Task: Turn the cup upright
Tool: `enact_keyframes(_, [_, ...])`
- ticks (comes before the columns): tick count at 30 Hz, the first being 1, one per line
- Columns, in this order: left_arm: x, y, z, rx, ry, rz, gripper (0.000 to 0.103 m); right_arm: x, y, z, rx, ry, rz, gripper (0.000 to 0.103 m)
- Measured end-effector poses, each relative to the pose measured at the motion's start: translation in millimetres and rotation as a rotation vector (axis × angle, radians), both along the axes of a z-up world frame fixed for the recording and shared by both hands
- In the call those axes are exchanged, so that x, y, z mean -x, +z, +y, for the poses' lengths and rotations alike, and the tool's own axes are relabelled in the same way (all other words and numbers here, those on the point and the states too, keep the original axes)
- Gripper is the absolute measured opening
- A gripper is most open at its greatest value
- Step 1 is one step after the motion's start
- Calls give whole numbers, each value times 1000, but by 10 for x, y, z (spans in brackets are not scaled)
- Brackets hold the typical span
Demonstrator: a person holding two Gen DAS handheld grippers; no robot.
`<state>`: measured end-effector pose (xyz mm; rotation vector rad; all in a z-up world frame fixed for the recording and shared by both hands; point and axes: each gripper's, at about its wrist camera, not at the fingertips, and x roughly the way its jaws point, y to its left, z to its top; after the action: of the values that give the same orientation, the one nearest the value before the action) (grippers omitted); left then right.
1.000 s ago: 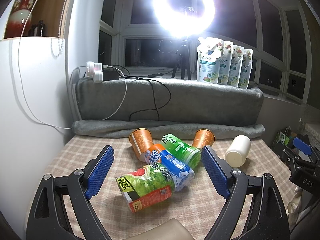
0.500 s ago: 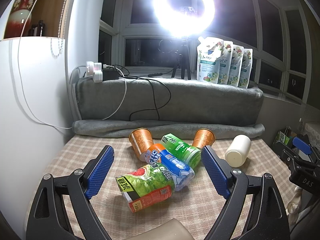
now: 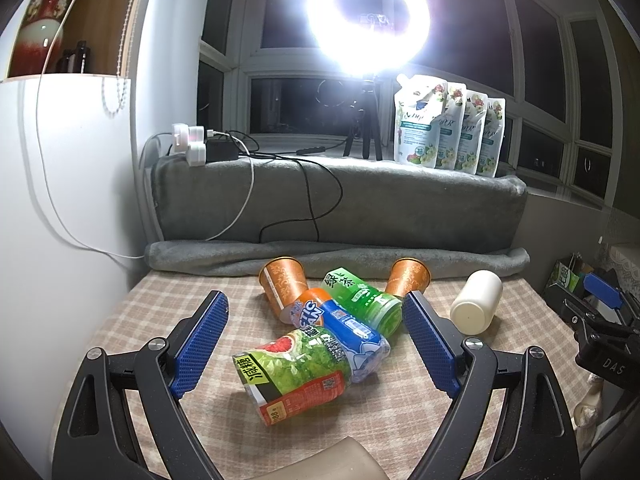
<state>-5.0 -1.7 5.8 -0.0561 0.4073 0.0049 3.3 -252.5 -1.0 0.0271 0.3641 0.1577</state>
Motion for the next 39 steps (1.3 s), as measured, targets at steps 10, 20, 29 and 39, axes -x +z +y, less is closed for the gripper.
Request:
enact_keyframes(10, [17,-70,84,-2,15,15,89,-64,-57,81,13,41,21,103])
enact_keyframes(20, [105,-175,325,-10,54,64,89,-225,-157,279,31,162,89,103])
enact_keyframes(29, [241,-372,590,-2,112,153,89,-382,-231,774,119,384,143,103])
enact_keyframes(39, [424,-570,840,28,180,222,89,-467,-394,1714,527,892,144,103])
